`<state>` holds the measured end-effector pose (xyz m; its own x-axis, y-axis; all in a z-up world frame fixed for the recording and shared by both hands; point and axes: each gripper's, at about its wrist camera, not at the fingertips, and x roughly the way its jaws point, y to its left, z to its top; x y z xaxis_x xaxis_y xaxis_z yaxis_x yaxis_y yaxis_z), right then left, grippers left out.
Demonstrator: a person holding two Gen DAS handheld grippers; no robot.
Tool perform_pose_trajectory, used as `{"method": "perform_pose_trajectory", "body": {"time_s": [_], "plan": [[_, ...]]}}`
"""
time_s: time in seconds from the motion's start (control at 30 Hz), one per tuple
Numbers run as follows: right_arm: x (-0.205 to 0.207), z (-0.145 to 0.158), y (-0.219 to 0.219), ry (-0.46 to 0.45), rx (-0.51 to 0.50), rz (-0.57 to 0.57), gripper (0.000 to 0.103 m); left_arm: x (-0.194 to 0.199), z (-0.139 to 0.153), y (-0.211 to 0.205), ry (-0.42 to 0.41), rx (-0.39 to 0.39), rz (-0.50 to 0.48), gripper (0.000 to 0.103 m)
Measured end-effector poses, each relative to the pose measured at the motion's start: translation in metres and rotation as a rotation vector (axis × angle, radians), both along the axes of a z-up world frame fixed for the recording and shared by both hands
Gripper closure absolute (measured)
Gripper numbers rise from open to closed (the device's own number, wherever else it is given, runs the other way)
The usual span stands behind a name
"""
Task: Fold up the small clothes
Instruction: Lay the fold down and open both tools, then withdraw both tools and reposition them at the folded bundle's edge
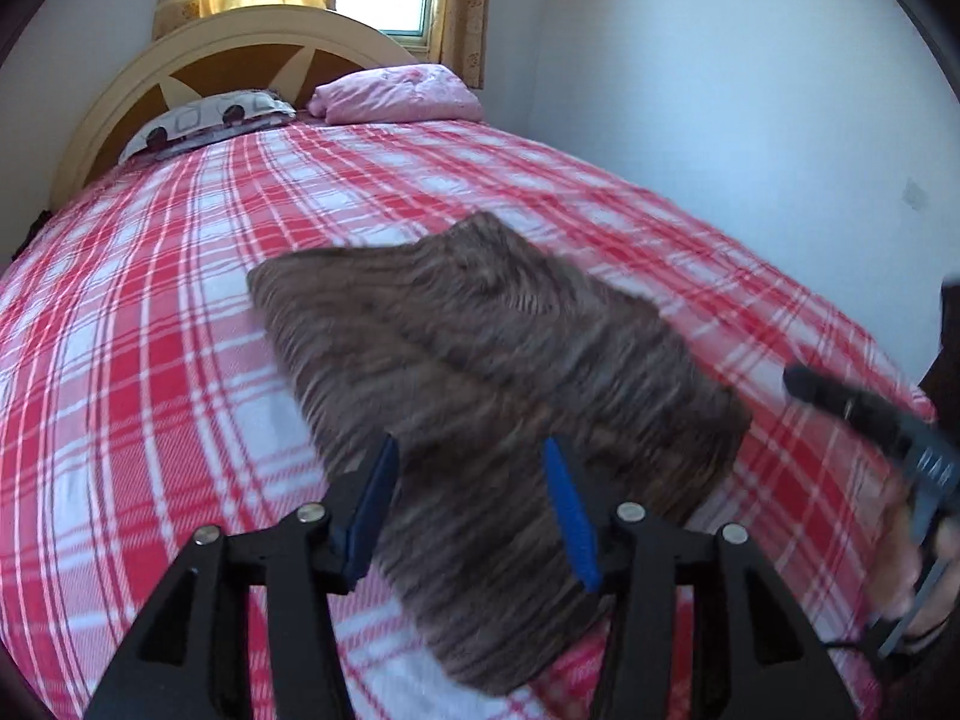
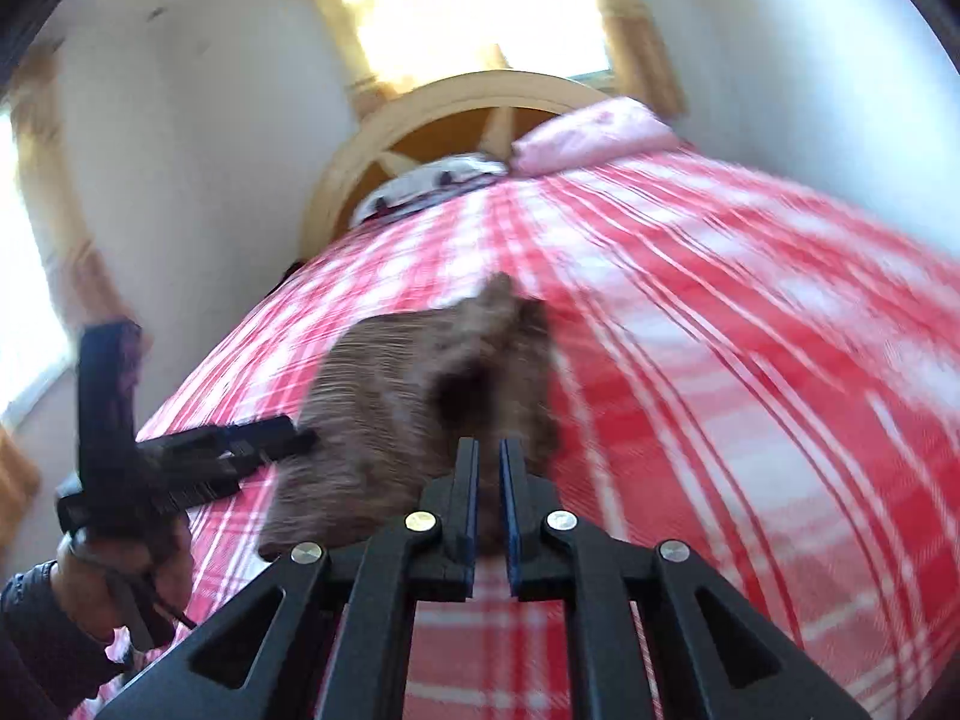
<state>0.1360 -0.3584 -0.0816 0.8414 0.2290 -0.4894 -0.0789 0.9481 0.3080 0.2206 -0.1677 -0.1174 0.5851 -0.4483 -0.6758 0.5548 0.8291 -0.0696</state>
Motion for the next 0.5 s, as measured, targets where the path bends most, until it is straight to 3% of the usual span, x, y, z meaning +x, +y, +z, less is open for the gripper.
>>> {"method": "perform_pose_trajectory", "body": {"time_s": [0.03,0.07,0.1,0.13,0.17,0.2,0.23,0.27,0.37,0.5], "plan": [[0.007,0.004,0.01,-0.001,-0.016,0.035,0.079,-0.001,-0.004,0.0,0.004,0.006,0.004,0.05],[0.014,0.005,0.015,0.007,-0.017,0.058,0.045,-0.002,-0.008,0.001,0.016,0.005,0.008,0.049],[0.024,0.003,0.02,0.033,-0.004,0.09,0.03,-0.002,-0.013,0.002,0.033,-0.003,0.012,0.048],[0.031,0.0,0.022,0.057,0.013,0.11,0.026,-0.001,-0.015,0.003,0.042,-0.012,0.017,0.047],[0.04,-0.006,0.024,0.102,0.021,0.11,0.033,-0.002,-0.017,0.005,0.04,-0.02,0.017,0.045],[0.045,-0.01,0.023,0.132,0.004,0.08,0.048,-0.002,-0.019,0.005,0.037,-0.017,0.019,0.042],[0.049,-0.014,0.021,0.16,-0.018,0.05,0.094,-0.002,-0.02,0.005,0.038,-0.01,0.025,0.041],[0.051,-0.019,0.016,0.187,-0.015,0.031,0.1,-0.003,-0.02,0.006,0.036,-0.009,0.026,0.04],[0.043,-0.032,-0.001,0.236,0.014,0.019,0.1,-0.002,-0.026,0.008,0.06,0.004,0.019,0.028],[0.031,-0.043,-0.011,0.261,-0.017,0.015,0.1,0.0,-0.037,0.013,0.141,-0.015,0.007,0.025]]}}
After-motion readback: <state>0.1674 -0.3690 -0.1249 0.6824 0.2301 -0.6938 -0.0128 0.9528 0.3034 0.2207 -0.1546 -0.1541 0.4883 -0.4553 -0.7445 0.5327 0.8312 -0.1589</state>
